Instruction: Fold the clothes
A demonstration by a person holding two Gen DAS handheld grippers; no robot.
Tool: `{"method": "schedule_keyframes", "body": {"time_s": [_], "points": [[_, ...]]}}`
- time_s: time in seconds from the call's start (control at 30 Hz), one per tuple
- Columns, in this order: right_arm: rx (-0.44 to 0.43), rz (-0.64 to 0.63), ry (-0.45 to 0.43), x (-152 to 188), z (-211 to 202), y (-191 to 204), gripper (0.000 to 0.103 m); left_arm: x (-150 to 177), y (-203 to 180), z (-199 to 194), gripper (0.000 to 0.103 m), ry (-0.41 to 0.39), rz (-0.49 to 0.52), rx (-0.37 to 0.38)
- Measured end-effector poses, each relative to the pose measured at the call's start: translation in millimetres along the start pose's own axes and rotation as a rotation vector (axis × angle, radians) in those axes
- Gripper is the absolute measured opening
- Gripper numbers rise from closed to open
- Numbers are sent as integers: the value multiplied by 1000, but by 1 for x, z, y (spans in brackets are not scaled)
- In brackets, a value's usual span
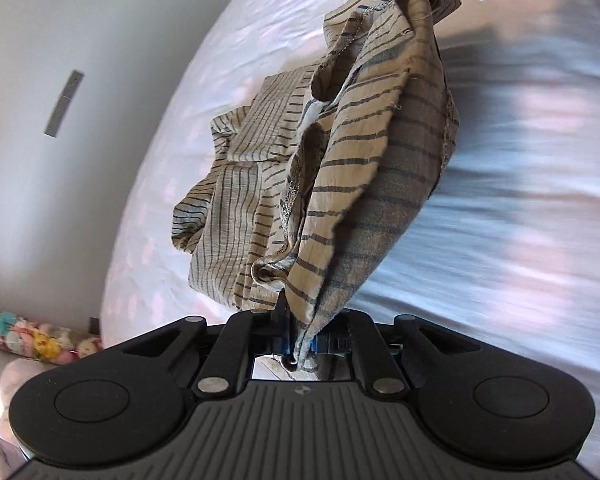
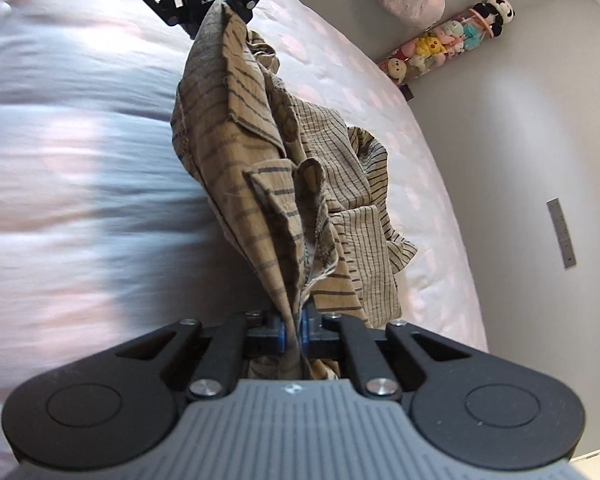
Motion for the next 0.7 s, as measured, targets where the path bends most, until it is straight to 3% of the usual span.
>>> {"method": "schedule_keyframes", "body": {"time_s": [0.17, 0.3, 0.4, 0.53, 0.63, 0.7], "points": [[-67, -9, 17, 3, -29, 41, 8, 11, -23, -39, 6, 9, 47, 73], [-127, -2, 44, 5, -27, 69, 8, 21, -54, -55, 6, 24, 123, 104], [-169, 16, 71, 9, -17, 83, 8, 24, -68, -39, 7, 49, 169, 137], [-216, 29, 115, 12, -2, 86, 9, 28, -80, -28, 10, 101, 138, 182], [-244, 60, 117, 15, -2, 83, 14, 34, -88, -31, 19, 132, 136, 217], [-256, 87, 107, 16, -7, 80, 23, 39, -93, -39, 22, 140, 149, 233]]}}
Point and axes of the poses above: each gripper's, at about its wrist camera, not at the fingertips, and z roughly the way its jaws point, y to its left, x to its underside, the point moved 9 cm from there along z, roughly the way its jaws point, and after that the axes turned 15 degrees about -x, right-handed, at the moved point
